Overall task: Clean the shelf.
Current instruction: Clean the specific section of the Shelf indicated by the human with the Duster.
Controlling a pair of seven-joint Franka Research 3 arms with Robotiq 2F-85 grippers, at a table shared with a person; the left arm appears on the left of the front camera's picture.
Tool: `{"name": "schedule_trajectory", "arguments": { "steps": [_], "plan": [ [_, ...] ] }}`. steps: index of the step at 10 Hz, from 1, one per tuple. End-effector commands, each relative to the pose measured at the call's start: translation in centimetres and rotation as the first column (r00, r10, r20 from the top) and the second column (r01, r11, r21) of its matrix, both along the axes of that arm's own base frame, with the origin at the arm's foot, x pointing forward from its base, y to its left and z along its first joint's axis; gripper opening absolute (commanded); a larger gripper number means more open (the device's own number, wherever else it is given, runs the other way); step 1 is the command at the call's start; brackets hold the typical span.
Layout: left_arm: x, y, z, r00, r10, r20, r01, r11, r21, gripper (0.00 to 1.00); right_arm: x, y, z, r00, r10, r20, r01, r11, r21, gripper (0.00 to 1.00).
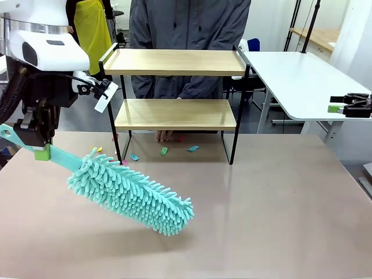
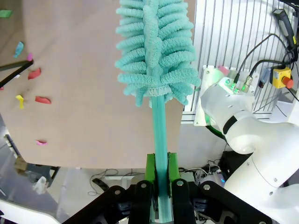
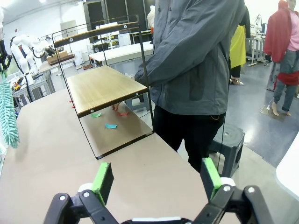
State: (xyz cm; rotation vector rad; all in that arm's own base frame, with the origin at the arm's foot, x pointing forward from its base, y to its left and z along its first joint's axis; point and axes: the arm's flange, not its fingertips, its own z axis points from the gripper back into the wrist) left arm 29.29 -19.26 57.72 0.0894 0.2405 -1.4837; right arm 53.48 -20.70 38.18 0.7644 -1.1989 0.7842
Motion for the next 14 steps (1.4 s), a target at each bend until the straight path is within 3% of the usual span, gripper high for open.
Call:
{"name": "schedule_trajectory", "arguments": {
  "steps": [1,9,12,14],
  "plan": [
    [0.1,0.0,0.2,1.000,-0.001,0.010,0.001,1.000,-0.007,0.13,0.1,0.2,0.3,1.000,0.003,0.004,-0.003,1.000,-0.005,1.00],
    [0.0,0.0,0.0,1.000,0.000,0.000,0.000,1.000,0.000,0.13,0.1,0.2,0.3,1.000,0.003,0.004,-0.003,1.000,-0.005,1.00],
    [0.9,-4.7,-0.8,0.992,0.123,-0.012,-0.123,0.989,-0.088,0.13,0.1,0.2,0.3,1.000,0.003,0.004,-0.003,1.000,-0.005,1.00],
    [1.1,-8.0,-1.6,0.959,0.281,-0.024,-0.282,0.954,-0.100,0.13,0.1,0.2,0.3,1.000,0.003,0.004,-0.003,1.000,-0.005,1.00]
  ]
}}
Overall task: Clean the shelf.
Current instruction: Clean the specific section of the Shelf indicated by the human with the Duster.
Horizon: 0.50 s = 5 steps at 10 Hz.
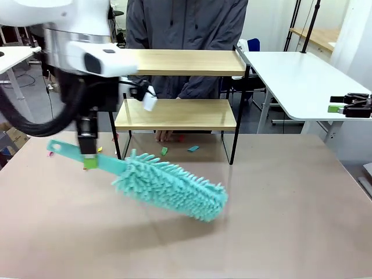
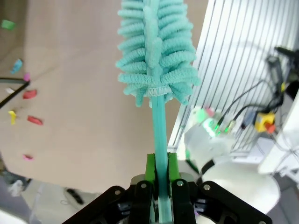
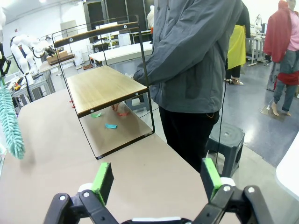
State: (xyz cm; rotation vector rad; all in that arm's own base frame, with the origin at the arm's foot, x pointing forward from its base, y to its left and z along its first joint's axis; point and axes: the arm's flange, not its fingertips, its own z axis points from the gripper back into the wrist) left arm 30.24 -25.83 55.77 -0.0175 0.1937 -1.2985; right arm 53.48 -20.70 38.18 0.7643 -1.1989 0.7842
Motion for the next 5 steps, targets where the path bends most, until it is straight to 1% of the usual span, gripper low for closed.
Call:
{"name": "schedule_trajectory", "arguments": {
  "steps": [1,2,3,5],
  "plan": [
    [0.1,-2.7,-0.1,0.984,0.179,0.005,-0.179,0.983,-0.048,0.13,0.1,0.2,0.3,1.000,0.003,0.003,-0.003,1.000,-0.005,1.00],
    [0.5,-4.1,-0.4,0.970,0.241,0.023,-0.239,0.967,-0.084,0.13,0.1,0.2,0.3,1.000,0.003,0.003,-0.003,1.000,-0.005,1.00],
    [1.1,-6.0,-1.1,0.950,0.311,0.029,-0.308,0.947,-0.089,0.13,0.1,0.2,0.3,1.000,0.003,0.003,-0.003,1.000,-0.005,1.00],
    [1.3,-9.1,-1.7,0.890,0.446,0.092,-0.439,0.894,-0.087,0.13,0.1,0.2,0.3,1.000,0.003,0.003,-0.003,1.000,-0.005,1.00]
  ]
}}
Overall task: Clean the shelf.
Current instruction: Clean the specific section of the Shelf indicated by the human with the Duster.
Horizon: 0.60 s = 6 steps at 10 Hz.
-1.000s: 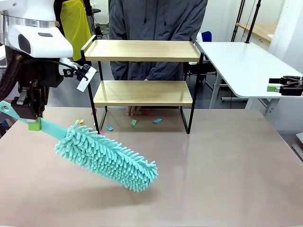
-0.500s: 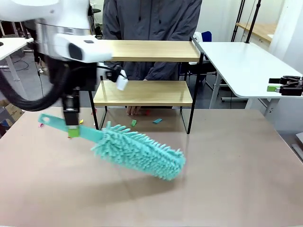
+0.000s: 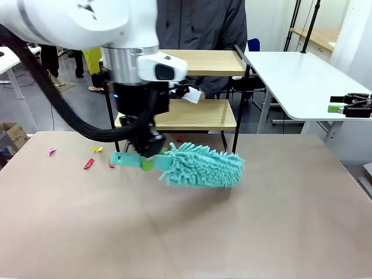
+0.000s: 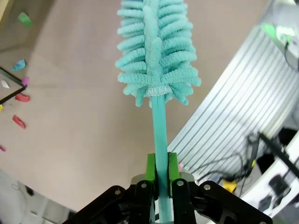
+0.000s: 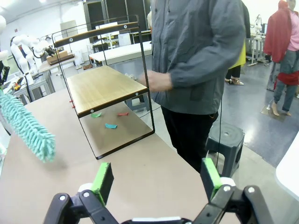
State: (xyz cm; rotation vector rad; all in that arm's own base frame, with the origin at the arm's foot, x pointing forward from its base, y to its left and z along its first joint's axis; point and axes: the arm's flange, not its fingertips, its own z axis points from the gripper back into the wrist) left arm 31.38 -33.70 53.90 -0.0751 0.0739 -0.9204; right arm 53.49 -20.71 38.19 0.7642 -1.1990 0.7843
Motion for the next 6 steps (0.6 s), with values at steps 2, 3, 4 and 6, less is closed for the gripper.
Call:
{"name": "schedule_trajectory", "arguments": {
  "steps": [2,3,4,6],
  "plan": [
    [-0.2,-3.4,-1.1,0.981,0.178,0.077,-0.183,0.981,0.065,0.13,0.1,0.2,0.2,1.000,0.003,0.003,-0.003,1.000,-0.005,1.00],
    [-0.3,-4.0,-1.4,0.972,0.210,0.109,-0.216,0.975,0.045,0.13,0.1,0.2,0.2,1.000,0.003,0.003,-0.003,1.000,-0.005,1.00],
    [-0.6,-4.8,-1.7,0.951,0.266,0.156,-0.277,0.960,0.050,0.13,0.1,0.2,0.2,1.000,0.003,0.003,-0.003,1.000,-0.005,1.00],
    [-0.6,-6.3,-2.2,0.930,0.307,0.202,-0.320,0.946,0.039,0.13,0.1,0.2,0.2,1.000,0.003,0.003,-0.003,1.000,-0.005,1.00]
  ]
}}
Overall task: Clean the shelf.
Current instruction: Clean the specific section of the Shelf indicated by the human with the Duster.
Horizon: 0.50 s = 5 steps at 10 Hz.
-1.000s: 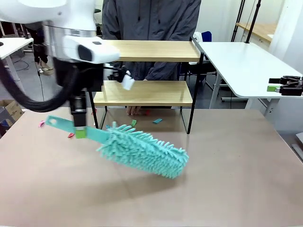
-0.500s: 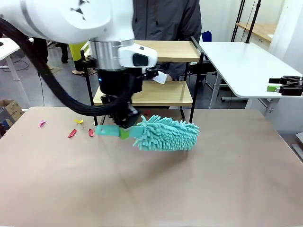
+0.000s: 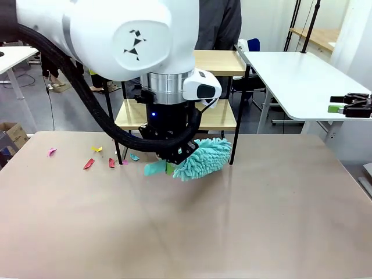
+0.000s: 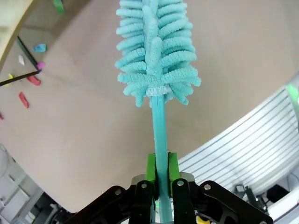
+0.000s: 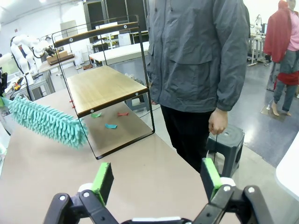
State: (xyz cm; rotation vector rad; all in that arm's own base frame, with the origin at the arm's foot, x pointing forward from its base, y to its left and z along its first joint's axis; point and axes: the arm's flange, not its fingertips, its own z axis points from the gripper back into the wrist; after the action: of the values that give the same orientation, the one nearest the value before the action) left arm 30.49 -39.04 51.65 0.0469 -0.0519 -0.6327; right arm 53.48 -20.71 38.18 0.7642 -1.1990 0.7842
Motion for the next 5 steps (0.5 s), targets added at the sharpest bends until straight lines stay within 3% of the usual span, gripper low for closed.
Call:
{"name": "schedule_trajectory", "arguments": {
  "steps": [1,5],
  "plan": [
    [0.5,-1.6,-0.3,0.998,0.049,0.035,-0.050,0.999,0.010,0.13,0.1,0.2,0.2,1.000,0.003,0.003,-0.003,1.000,-0.005,1.00],
    [0.0,-0.6,-0.3,1.000,0.021,0.012,-0.021,1.000,0.003,0.13,0.1,0.2,0.2,1.000,0.003,0.003,-0.003,1.000,-0.005,1.00]
  ]
}}
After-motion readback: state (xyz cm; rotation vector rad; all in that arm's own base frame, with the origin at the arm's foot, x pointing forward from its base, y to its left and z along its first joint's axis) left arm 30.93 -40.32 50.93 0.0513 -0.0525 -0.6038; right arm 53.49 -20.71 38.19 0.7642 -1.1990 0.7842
